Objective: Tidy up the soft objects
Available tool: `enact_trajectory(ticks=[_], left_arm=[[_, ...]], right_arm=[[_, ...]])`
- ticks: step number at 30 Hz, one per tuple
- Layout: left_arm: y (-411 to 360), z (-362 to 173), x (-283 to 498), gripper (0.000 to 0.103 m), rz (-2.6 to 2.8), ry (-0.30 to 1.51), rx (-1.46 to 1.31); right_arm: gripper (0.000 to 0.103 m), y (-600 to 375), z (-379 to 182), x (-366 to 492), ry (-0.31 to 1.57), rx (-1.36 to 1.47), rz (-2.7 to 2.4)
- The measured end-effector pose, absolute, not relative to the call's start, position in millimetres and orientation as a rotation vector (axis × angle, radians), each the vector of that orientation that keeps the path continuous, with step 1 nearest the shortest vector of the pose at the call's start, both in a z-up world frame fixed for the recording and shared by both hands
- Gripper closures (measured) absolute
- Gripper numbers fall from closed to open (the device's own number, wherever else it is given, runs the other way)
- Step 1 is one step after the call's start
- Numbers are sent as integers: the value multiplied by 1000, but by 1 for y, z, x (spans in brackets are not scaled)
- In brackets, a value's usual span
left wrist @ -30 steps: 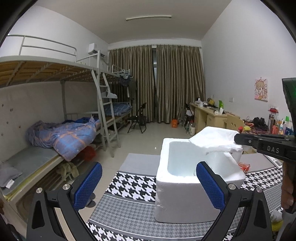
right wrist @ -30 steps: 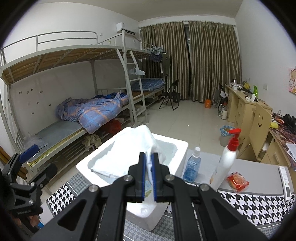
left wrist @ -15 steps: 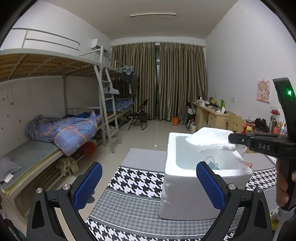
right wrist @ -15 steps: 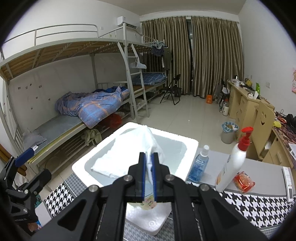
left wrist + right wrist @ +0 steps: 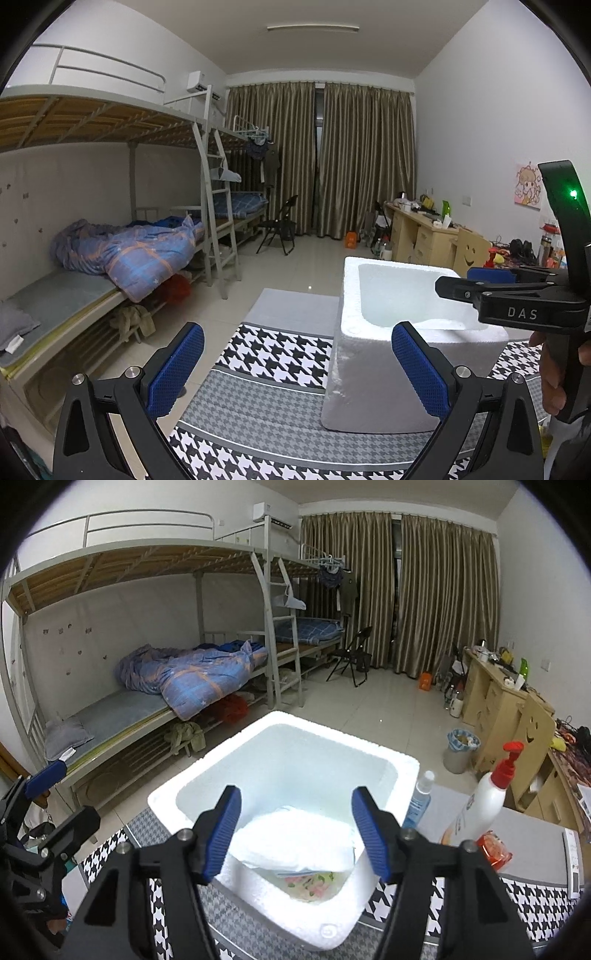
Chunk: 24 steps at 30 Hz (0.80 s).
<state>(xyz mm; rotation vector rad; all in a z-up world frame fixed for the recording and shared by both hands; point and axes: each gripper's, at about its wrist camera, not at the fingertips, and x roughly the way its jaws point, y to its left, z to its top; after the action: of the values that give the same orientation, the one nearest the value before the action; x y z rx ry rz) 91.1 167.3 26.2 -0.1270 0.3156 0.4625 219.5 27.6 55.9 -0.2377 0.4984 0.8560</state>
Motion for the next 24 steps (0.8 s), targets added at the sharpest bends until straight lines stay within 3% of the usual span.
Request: enact_trajectory(ticks=[16,20,24], left_arm=[[162,28,85,1,450,317,-121],[158,33,80,1,439,304,-112],[151,38,77,1,428,288,-105]], right_arm=[[17,4,70,207,446,-184,860],[7,-5,75,201,419,-173,842],[6,-12,77,200,407,-161,834]])
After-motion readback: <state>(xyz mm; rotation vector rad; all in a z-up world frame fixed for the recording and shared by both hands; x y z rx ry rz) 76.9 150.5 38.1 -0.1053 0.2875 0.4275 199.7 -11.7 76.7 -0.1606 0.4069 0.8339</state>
